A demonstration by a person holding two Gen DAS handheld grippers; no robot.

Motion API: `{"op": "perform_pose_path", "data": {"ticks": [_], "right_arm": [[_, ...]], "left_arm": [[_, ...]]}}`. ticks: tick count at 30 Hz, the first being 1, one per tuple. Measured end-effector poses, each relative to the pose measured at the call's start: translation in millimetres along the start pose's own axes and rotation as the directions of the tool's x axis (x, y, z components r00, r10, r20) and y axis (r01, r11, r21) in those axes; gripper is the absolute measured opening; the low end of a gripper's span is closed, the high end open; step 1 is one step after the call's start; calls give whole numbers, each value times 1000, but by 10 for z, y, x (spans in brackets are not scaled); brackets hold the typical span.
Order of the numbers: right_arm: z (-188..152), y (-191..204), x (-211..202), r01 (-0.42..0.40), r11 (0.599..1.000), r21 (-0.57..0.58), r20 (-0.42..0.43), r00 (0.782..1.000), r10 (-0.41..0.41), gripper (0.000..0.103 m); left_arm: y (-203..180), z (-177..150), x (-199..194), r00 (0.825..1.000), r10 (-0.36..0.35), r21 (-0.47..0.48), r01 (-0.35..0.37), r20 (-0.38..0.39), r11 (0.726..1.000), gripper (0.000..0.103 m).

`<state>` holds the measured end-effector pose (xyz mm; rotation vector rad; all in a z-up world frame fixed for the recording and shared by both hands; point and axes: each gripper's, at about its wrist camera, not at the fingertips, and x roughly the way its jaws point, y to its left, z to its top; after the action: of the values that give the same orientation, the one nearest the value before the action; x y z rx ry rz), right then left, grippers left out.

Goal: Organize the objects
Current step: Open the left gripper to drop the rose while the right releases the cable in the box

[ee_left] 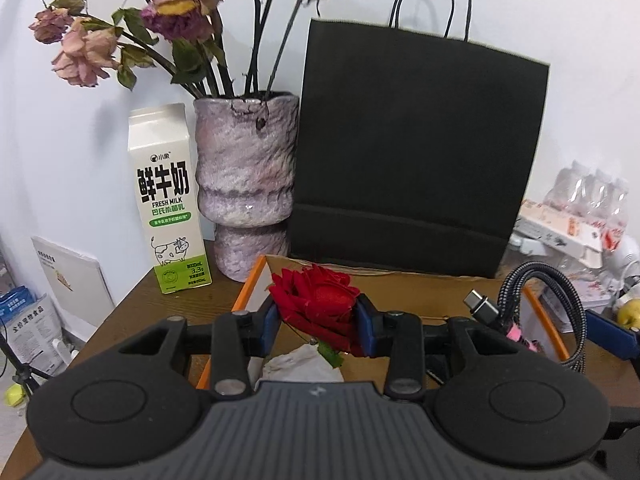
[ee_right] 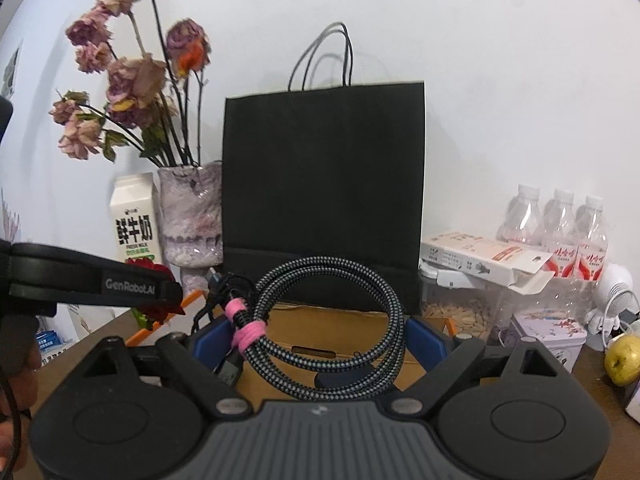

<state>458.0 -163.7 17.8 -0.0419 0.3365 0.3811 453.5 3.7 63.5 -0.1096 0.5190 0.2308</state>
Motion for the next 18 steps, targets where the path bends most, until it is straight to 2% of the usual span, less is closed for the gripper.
{"op": "perform_pose_path", "data": {"ticks": [9,18], "right_arm": [[-120,-99,311,15,1000,24,-65,998,-13,91],[-209,-100,467,5,1000,19,-108,994,-3,93]], "left_arm": [[-52,-71,351,997,28,10,-28,-66,1000,40],[-50,-130,534,995,49,10,-49,-88,999,41]]}}
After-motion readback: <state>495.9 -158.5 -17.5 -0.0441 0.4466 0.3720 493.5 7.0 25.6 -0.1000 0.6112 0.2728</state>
